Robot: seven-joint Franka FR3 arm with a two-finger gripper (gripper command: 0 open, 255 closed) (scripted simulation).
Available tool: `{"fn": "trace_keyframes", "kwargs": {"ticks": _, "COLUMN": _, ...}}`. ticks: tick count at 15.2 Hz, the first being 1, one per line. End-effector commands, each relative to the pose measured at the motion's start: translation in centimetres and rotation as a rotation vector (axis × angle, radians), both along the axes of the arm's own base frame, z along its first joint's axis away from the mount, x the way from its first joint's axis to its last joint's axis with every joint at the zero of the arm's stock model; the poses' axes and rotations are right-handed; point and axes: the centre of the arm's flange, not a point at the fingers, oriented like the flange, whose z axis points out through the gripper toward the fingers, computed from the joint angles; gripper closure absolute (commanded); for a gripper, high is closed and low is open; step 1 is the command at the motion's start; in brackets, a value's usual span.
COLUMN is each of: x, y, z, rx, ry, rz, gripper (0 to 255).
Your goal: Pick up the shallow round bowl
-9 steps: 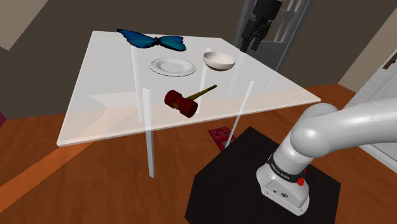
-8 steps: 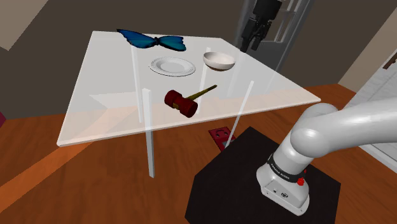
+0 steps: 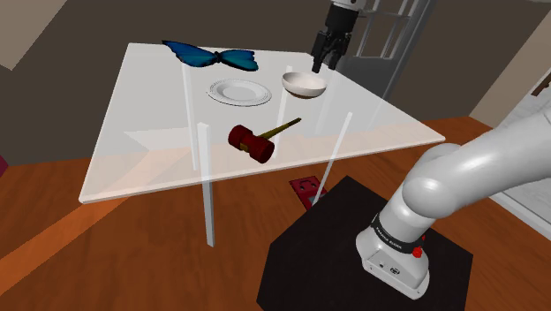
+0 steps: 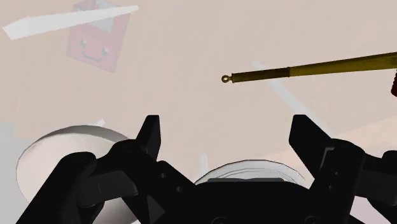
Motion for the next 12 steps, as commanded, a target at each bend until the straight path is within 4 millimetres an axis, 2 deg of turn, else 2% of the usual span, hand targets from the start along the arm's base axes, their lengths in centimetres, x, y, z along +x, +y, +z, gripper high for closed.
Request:
{"fn": "trace_keyframes", "kwargs": {"ticks": 1, "x": 2.6, "y": -0.9, "z": -0.8, "rx": -0.008, "ry": 0.005, "rz": -0.01, "gripper": 0}}
{"fn": "trace_keyframes", "kwargs": {"ticks": 12, "x": 15.5, "y": -6.1, "z": -5.6, "rx": -0.047, "ry": 0.035, "rz": -0.065, "gripper": 0}}
